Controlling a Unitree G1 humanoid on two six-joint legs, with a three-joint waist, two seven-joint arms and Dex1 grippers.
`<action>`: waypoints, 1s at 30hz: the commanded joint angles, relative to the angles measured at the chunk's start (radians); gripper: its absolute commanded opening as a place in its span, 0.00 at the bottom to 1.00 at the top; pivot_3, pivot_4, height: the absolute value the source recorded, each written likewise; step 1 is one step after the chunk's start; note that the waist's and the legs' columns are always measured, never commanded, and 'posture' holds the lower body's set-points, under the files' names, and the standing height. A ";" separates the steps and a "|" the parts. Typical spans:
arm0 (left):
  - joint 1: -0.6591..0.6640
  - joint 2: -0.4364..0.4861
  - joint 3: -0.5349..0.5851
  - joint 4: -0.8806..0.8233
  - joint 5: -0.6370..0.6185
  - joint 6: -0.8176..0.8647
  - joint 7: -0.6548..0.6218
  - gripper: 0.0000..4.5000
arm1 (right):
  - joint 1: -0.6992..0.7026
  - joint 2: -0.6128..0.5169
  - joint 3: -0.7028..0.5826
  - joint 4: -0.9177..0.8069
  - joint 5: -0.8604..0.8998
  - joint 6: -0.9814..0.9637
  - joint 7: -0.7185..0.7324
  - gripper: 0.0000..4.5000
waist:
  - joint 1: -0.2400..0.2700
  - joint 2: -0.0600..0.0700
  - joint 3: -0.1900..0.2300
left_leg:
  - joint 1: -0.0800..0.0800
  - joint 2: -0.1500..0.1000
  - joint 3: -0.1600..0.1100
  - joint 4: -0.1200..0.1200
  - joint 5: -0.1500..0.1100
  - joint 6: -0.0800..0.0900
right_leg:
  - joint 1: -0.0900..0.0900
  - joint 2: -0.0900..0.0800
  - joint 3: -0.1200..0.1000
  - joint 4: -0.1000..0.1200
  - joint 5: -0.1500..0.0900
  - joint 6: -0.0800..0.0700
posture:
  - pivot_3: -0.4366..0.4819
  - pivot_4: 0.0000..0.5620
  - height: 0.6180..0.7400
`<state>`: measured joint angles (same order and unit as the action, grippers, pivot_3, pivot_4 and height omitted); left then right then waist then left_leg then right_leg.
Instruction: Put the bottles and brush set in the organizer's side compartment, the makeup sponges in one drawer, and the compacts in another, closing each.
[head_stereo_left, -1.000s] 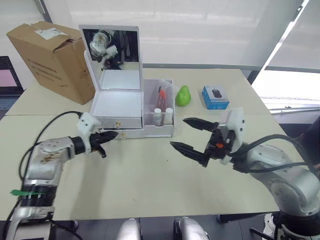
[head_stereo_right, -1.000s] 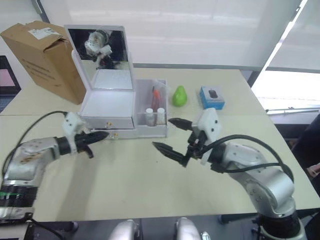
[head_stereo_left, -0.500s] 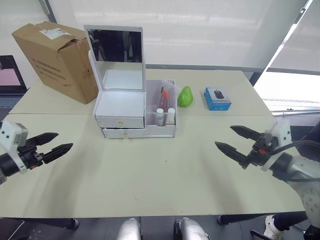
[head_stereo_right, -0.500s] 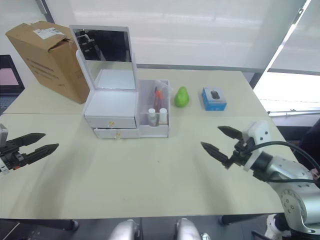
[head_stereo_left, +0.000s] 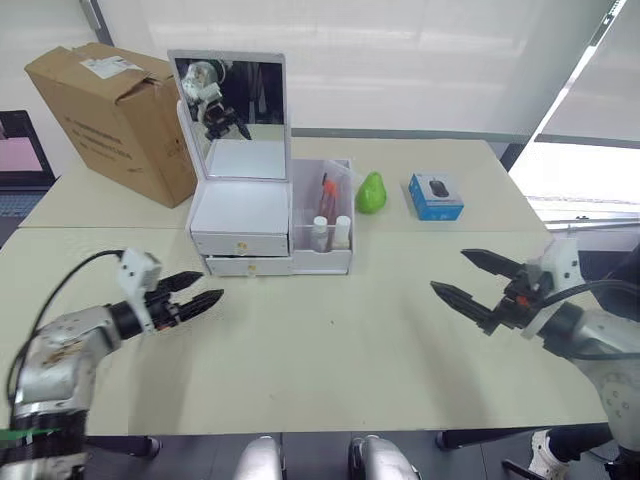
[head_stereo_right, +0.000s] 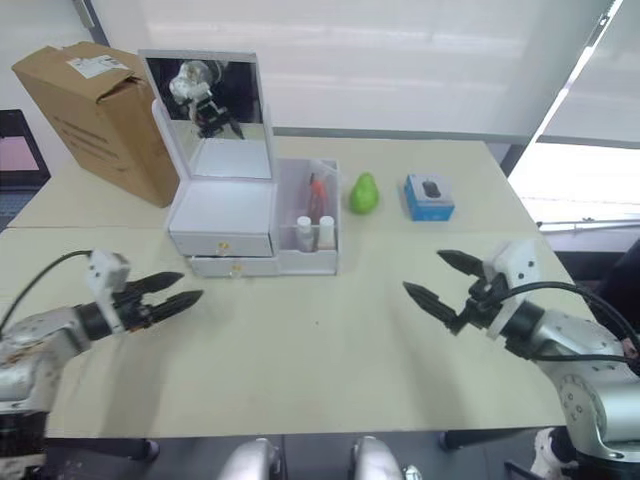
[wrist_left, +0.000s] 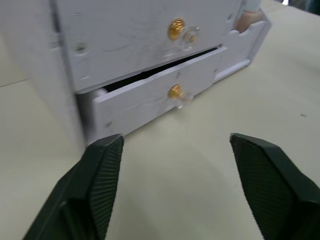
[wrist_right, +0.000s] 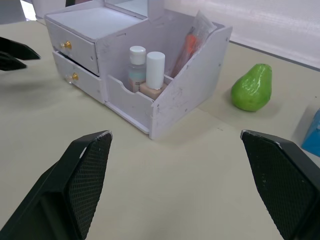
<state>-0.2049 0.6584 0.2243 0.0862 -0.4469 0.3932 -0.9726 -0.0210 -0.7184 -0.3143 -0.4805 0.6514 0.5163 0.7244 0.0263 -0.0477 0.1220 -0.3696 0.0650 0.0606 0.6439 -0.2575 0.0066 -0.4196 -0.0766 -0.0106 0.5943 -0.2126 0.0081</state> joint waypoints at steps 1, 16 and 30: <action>-0.053 -0.007 -0.032 0.068 0.041 -0.054 0.003 0.44 | -0.019 0.001 -0.008 -0.051 0.024 0.014 -0.021 1.00 | -0.002 -0.001 -0.001 | 0.000 0.000 0.000 0.000 0.000 0.000 | 0.000 0.000 0.000 0.000 0.000 0.000 | 0.48 0.27 1.00; -0.179 -0.029 -0.040 0.265 0.166 -0.200 0.162 0.01 | -0.028 0.017 0.015 -0.116 0.051 0.058 -0.062 1.00 | -0.002 0.000 -0.001 | 0.000 0.000 -0.001 0.000 0.000 0.000 | 0.001 0.000 -0.001 0.000 0.000 0.000 | 0.48 0.27 1.00; 0.112 0.133 0.182 -0.085 -0.053 -0.041 -0.015 0.05 | 0.042 -0.029 -0.097 -0.078 0.066 0.047 -0.017 1.00 | -0.014 0.000 -0.001 | 0.001 0.001 -0.001 0.000 0.000 0.000 | 0.000 0.000 -0.001 0.000 0.000 -0.001 | 0.48 0.27 1.00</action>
<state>-0.1191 0.7466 0.3015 0.0852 -0.4400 0.3399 -0.9493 0.0109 -0.7310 -0.3404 -0.5561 0.6925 0.5749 0.6915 0.0118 -0.0474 0.1214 -0.3690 0.0669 0.0600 0.6437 -0.2575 0.0067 -0.4205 -0.0765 -0.0112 0.5943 -0.2127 0.0074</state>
